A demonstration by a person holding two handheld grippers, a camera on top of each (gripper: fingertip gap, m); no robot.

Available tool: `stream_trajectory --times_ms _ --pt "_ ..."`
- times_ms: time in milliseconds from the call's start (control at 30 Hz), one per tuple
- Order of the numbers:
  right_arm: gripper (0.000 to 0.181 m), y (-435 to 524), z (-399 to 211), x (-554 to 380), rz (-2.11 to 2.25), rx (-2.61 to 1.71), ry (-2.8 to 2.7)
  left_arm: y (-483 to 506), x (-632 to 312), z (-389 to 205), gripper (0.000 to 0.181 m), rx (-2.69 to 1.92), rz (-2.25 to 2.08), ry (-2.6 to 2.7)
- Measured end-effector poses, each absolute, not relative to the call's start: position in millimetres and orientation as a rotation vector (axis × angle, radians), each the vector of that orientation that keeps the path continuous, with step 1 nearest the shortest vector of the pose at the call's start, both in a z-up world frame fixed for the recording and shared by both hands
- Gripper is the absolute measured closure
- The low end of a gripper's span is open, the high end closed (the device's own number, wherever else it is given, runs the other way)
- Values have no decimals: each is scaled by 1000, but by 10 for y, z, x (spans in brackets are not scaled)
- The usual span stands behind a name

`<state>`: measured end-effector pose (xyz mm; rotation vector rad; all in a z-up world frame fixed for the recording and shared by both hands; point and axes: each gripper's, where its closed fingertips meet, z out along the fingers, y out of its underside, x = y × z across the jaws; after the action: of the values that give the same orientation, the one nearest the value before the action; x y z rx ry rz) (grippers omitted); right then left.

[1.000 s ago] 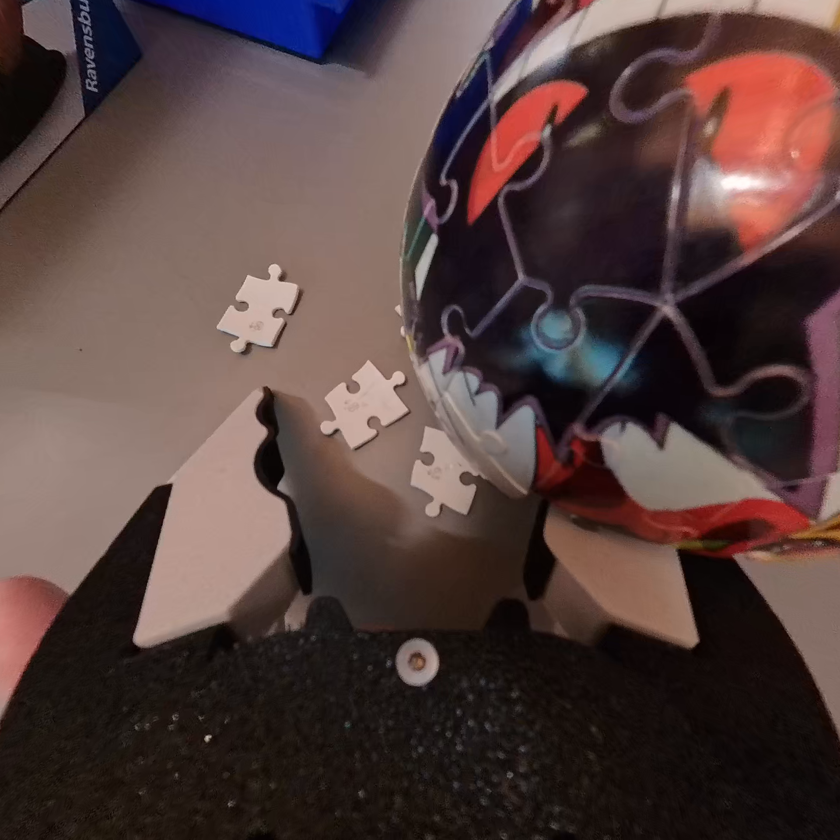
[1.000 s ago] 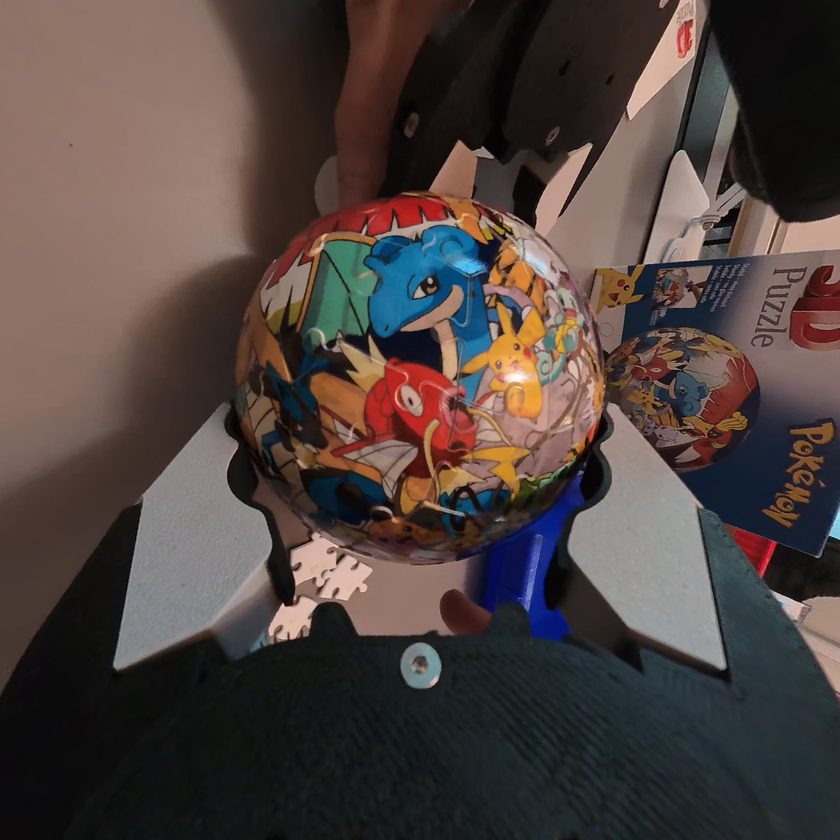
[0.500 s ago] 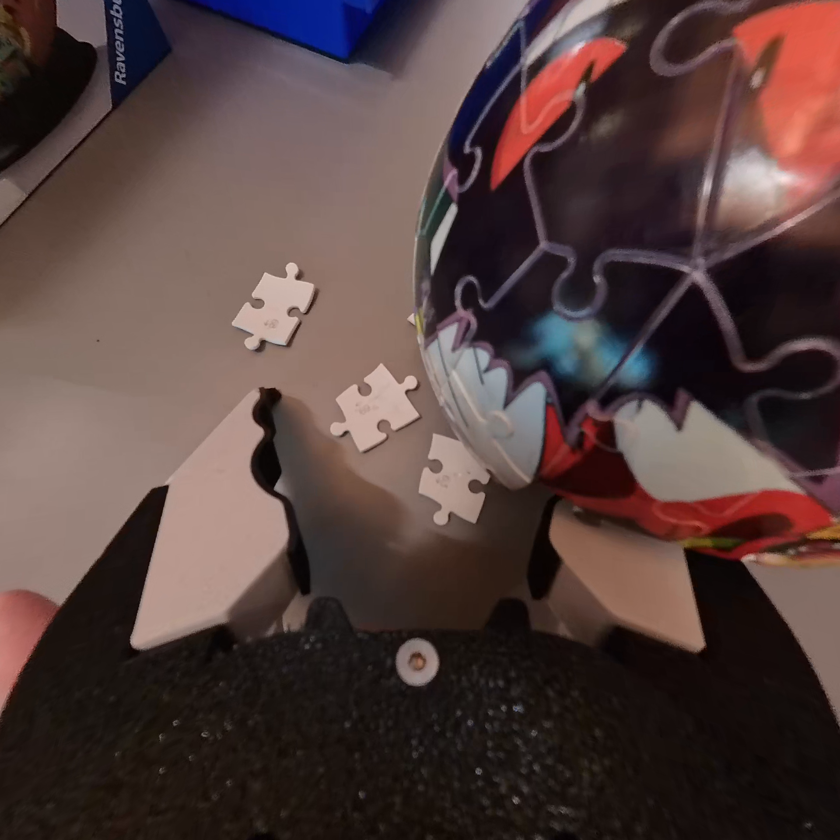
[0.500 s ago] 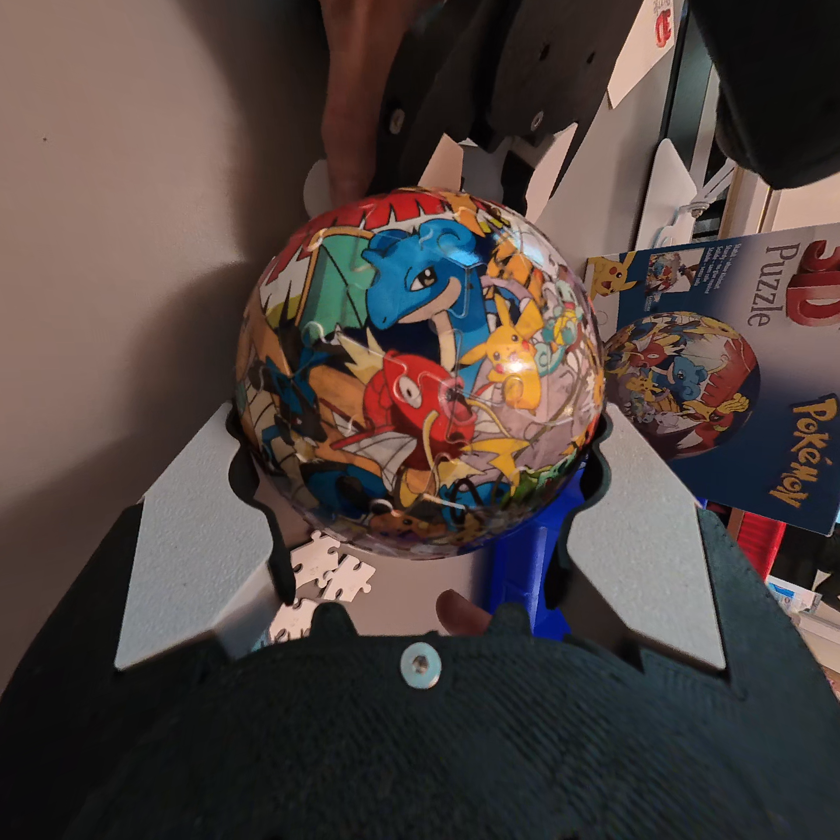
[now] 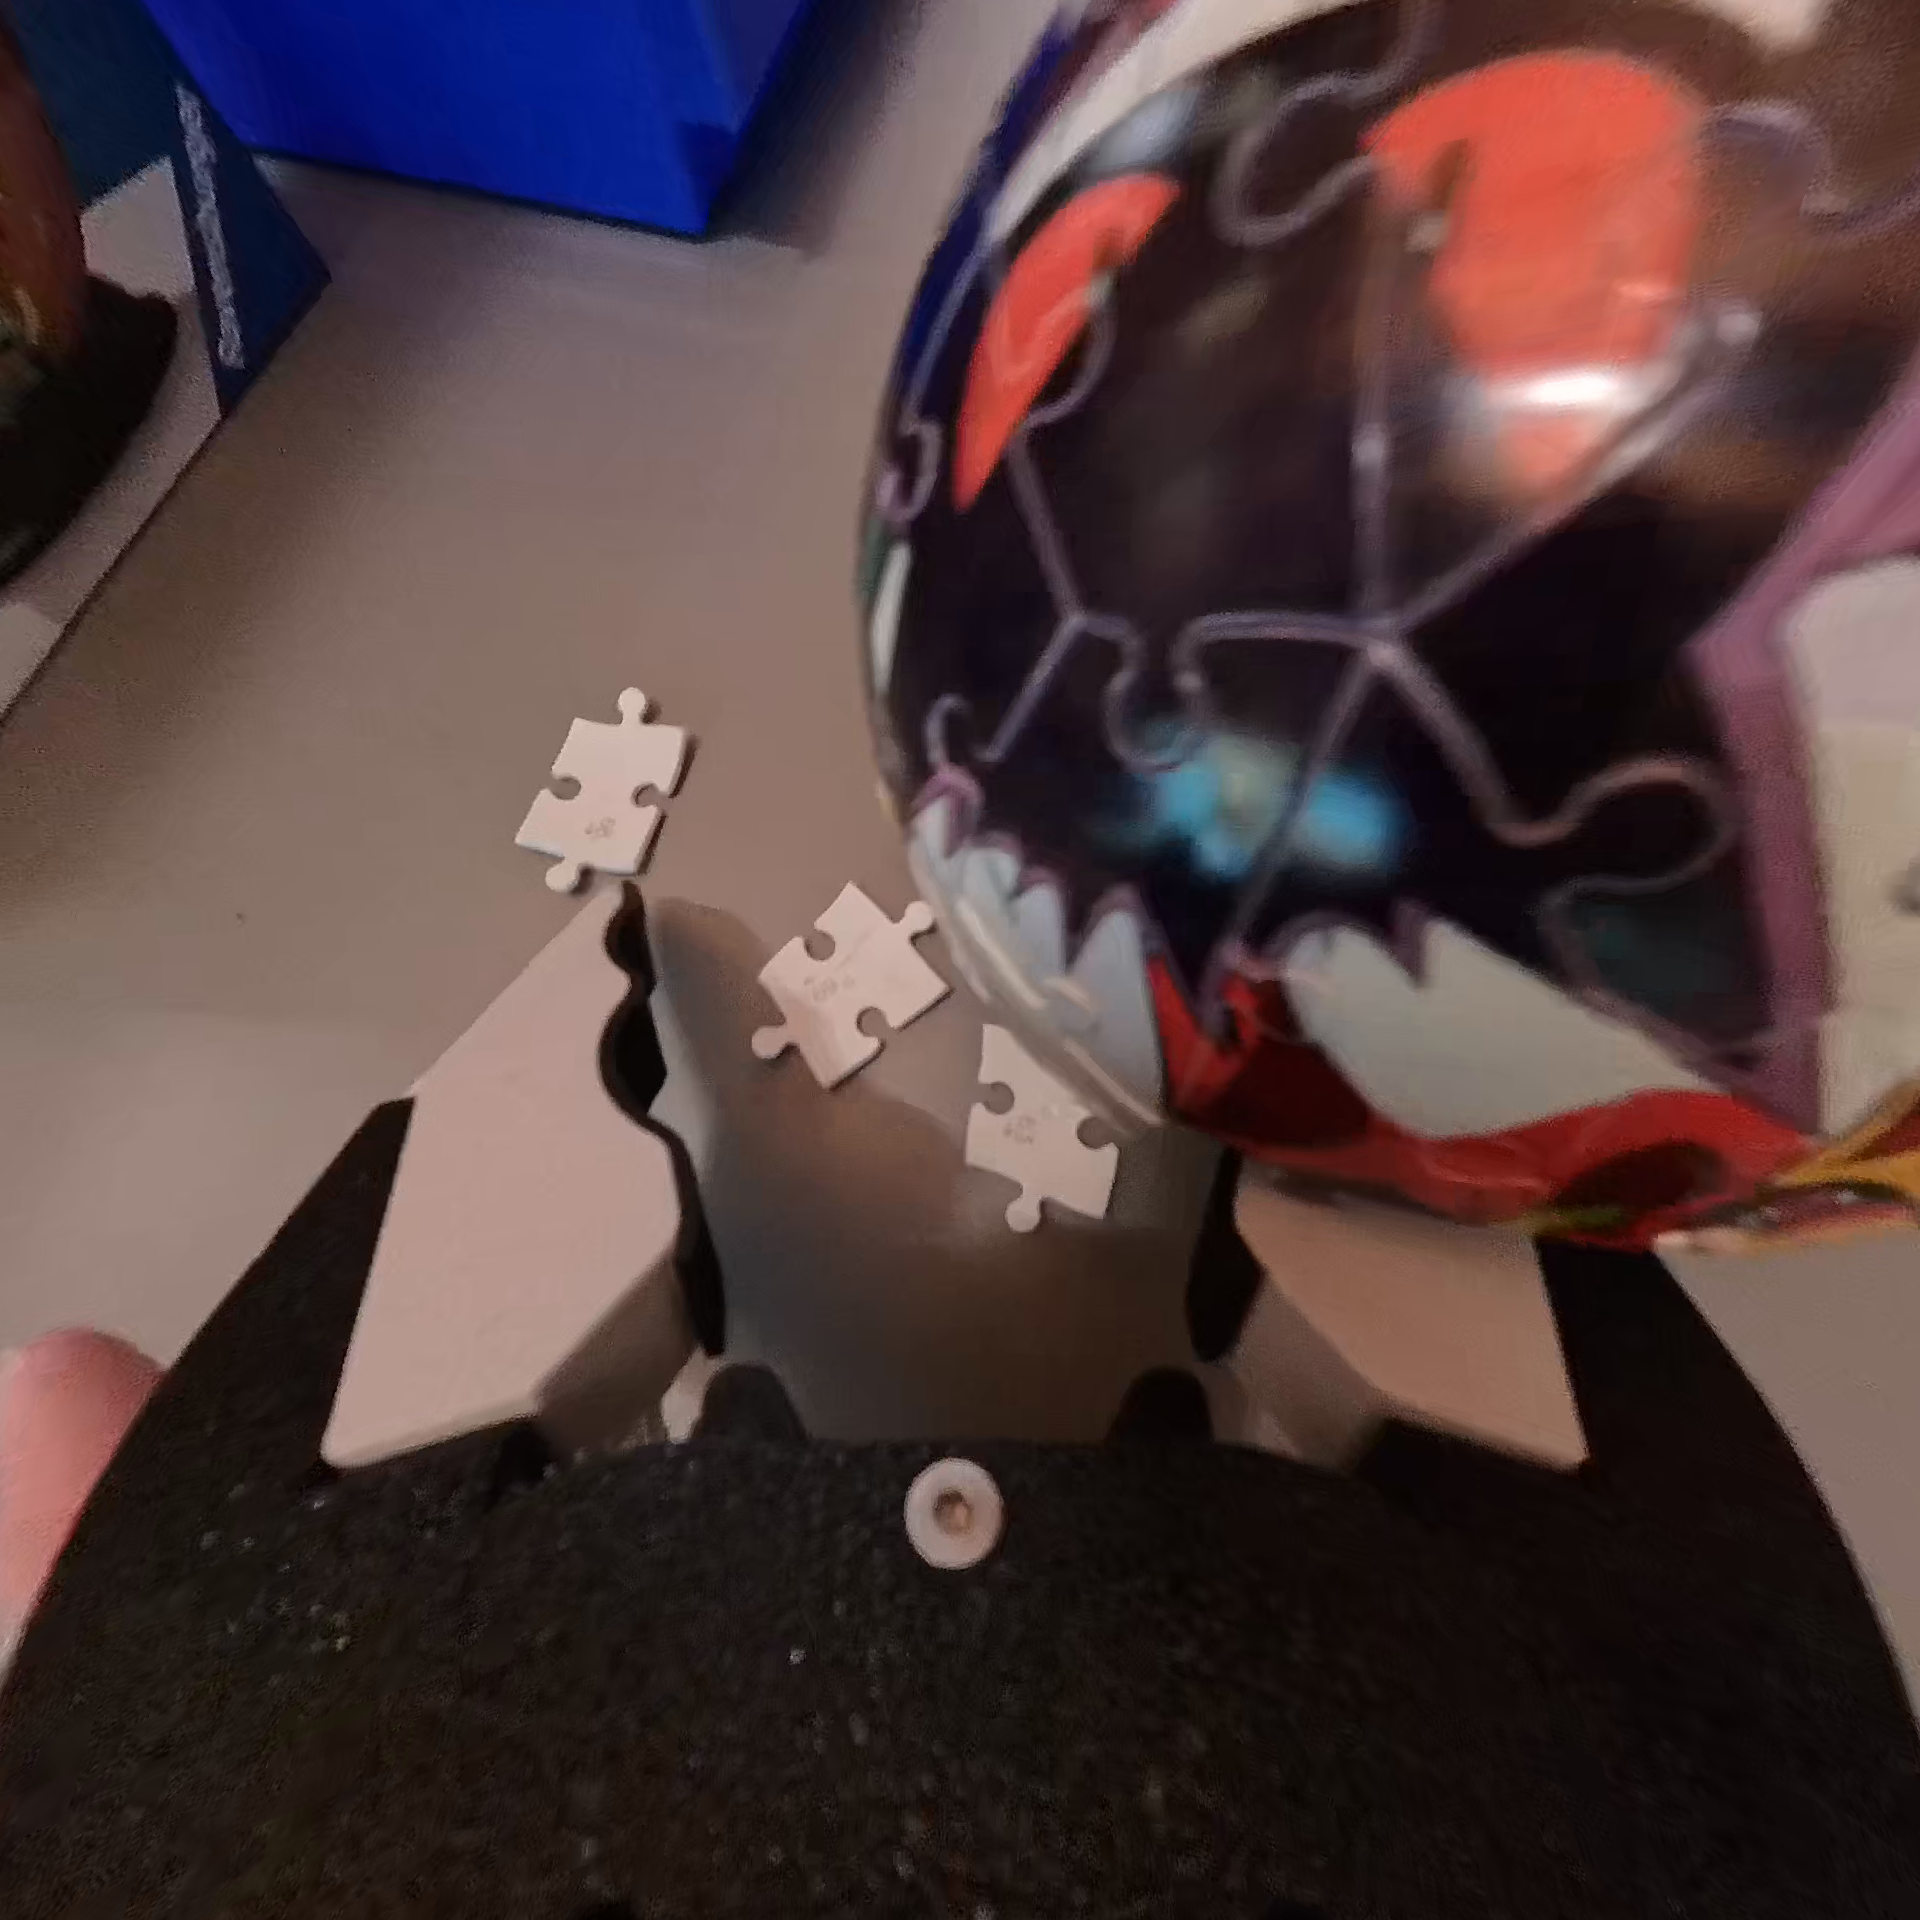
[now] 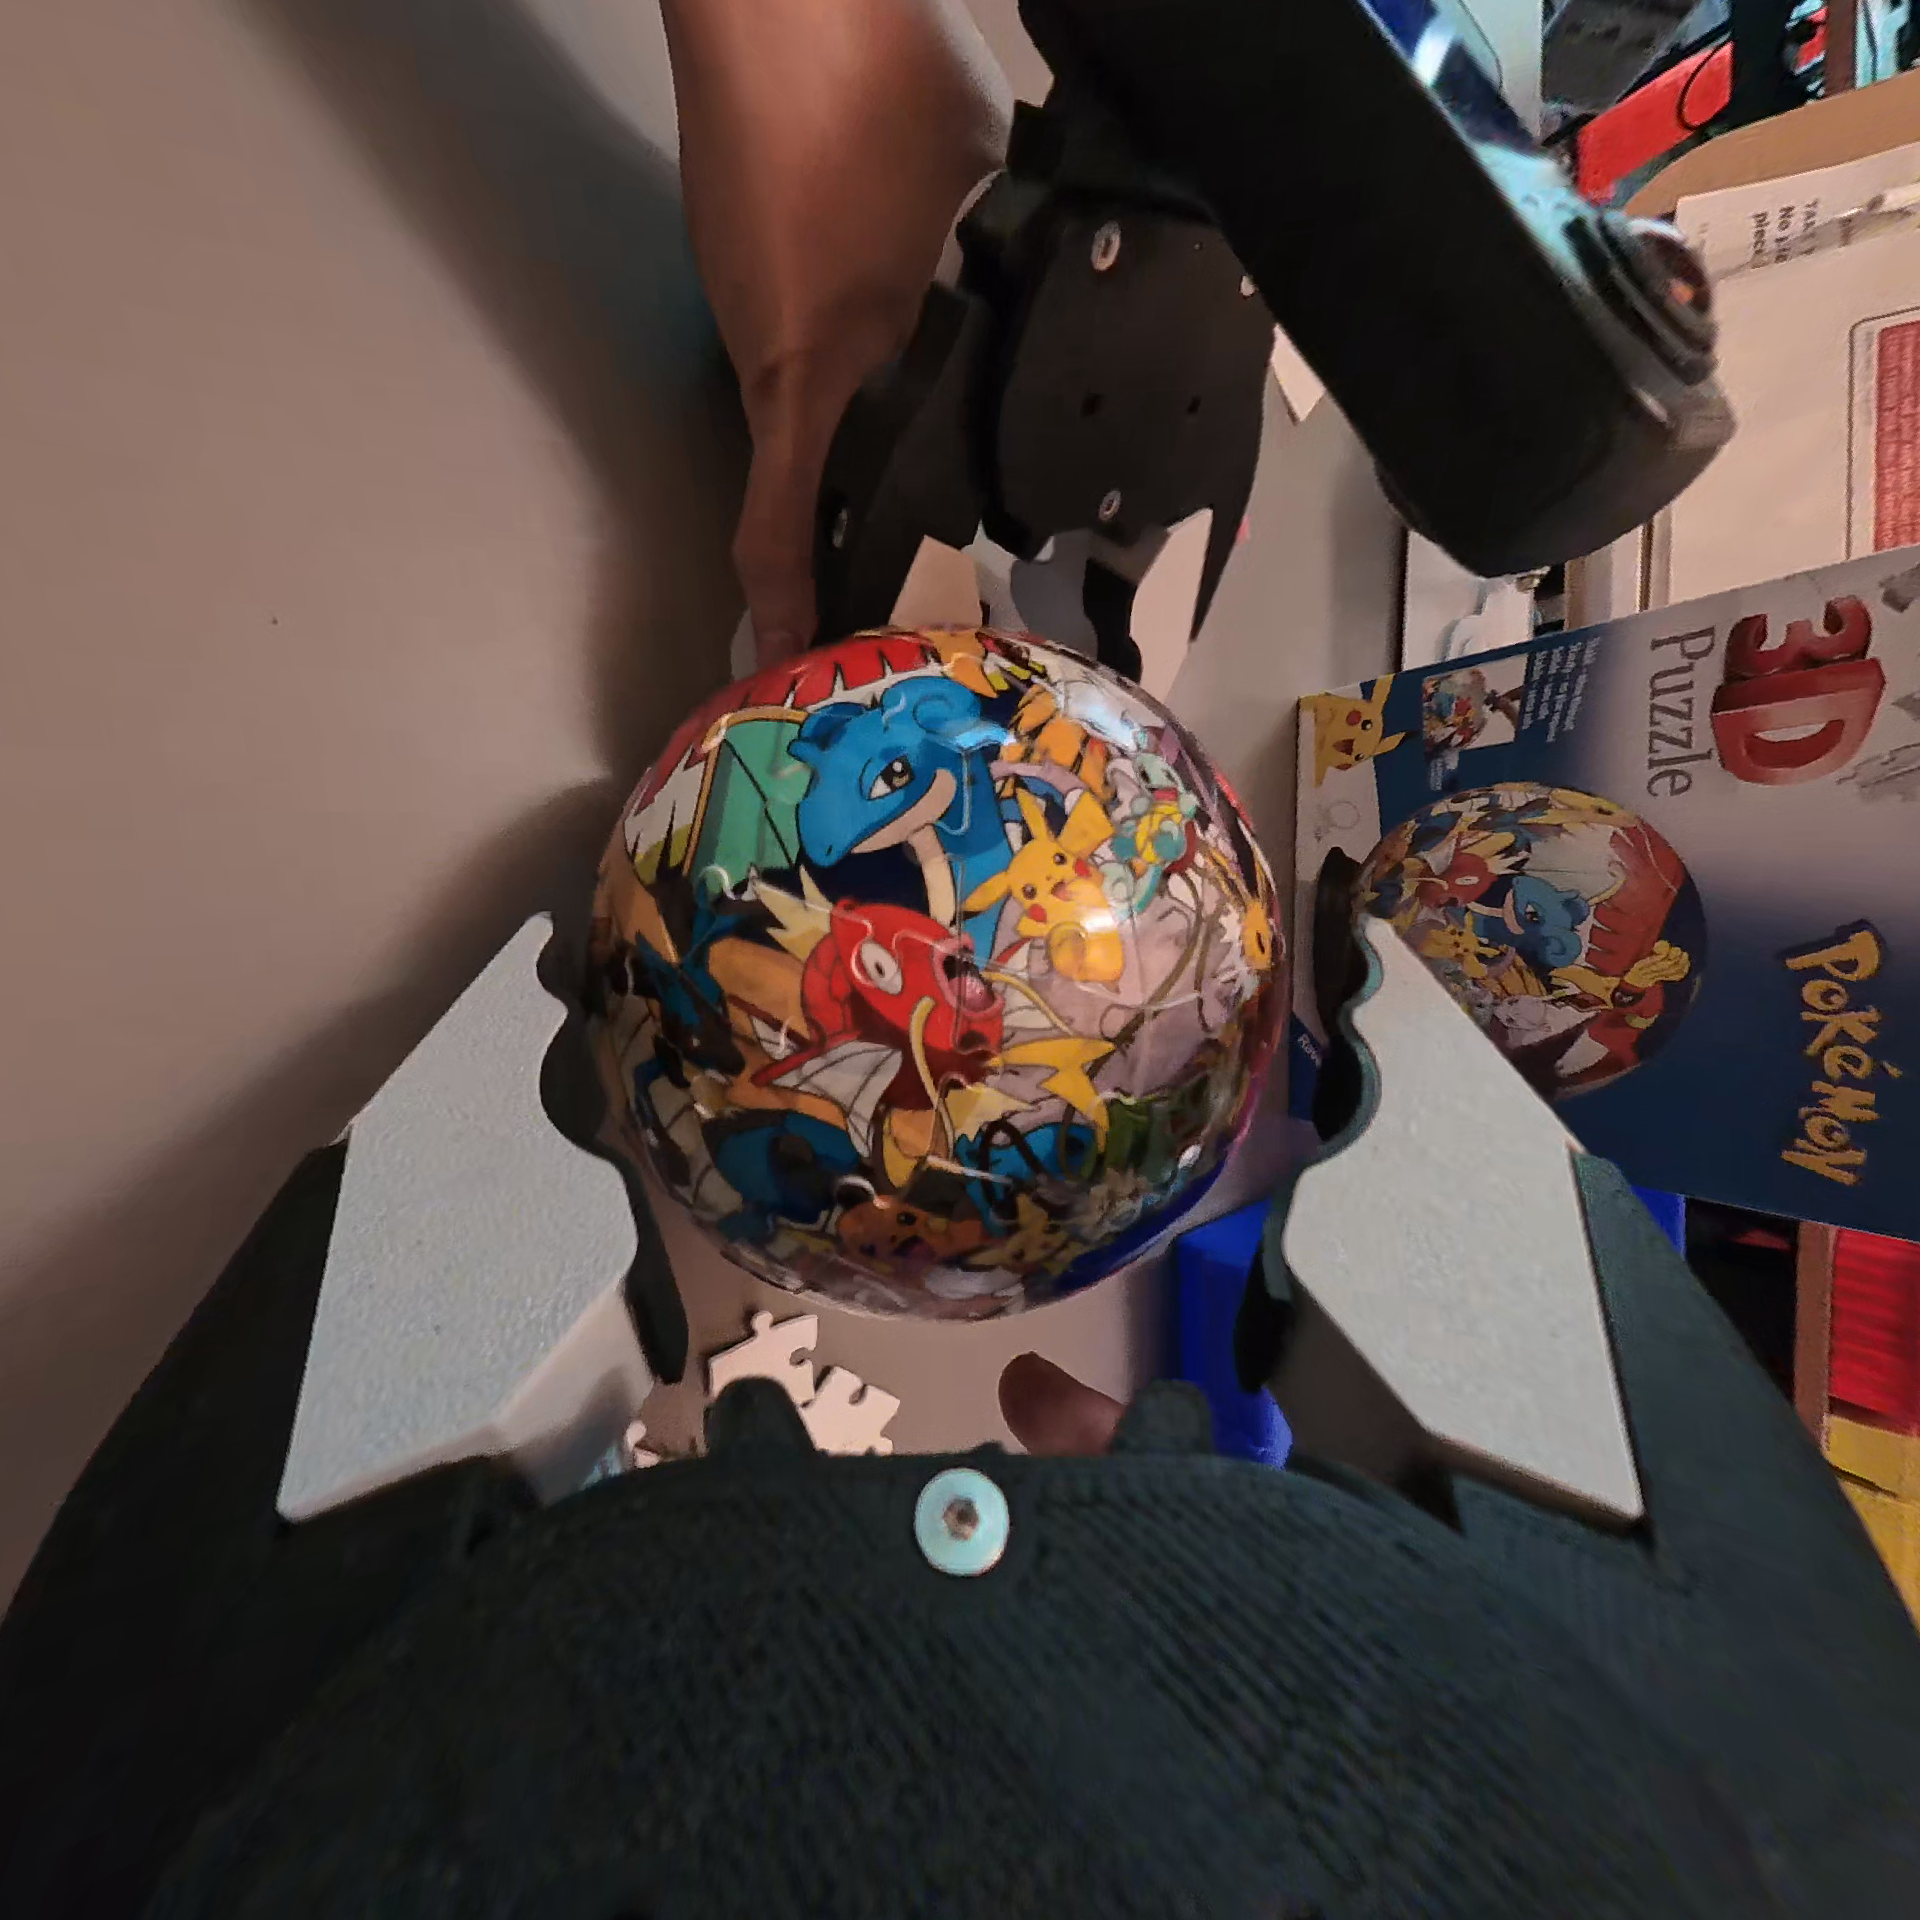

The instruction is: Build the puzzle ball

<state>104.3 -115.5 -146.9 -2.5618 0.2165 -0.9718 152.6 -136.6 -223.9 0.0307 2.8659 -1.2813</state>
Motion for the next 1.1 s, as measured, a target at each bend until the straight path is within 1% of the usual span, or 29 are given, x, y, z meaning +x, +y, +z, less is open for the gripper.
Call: stream_trajectory --times_ms 33,200,300,367,400,600,833,900,1033,1100 --pt "43 -1146 -1484 1043 -956 -2566 219 -1380 1504 -2226 74 66 -1292 2855" --pt "44 -1139 -1532 1043 -919 -2583 232 -1397 1472 -2243 76 89 -1297 2902" --pt "44 -1143 -1535 1050 -919 -2595 234 -1406 1456 -2240 81 91 -1300 2936" --pt "44 -1130 -1536 1049 -916 -2598 230 -1382 1465 -2240 76 74 -1300 2946" --pt "44 -1125 -1538 1049 -918 -2599 227 -1360 1456 -2240 77 75 -1302 2954" --pt "44 -1141 -1545 1061 -935 -2621 221 -1230 1499 -2229 71 31 -1310 2965" --pt "45 -1148 -1549 1068 -947 -2636 219 -1155 1602 -2197 73 -49 -1342 2952" --pt "45 -1139 -1548 1070 -950 -2639 212 -1149 1599 -2203 76 -39 -1334 2950" --pt "44 -1105 -1543 1080 -954 -2633 196 -1164 1585 -2203 77 -2 -1326 2934" --pt "42 -1070 -1528 1097 -968 -2601 198 -1160 1577 -2215 78 20 -1322 2931"
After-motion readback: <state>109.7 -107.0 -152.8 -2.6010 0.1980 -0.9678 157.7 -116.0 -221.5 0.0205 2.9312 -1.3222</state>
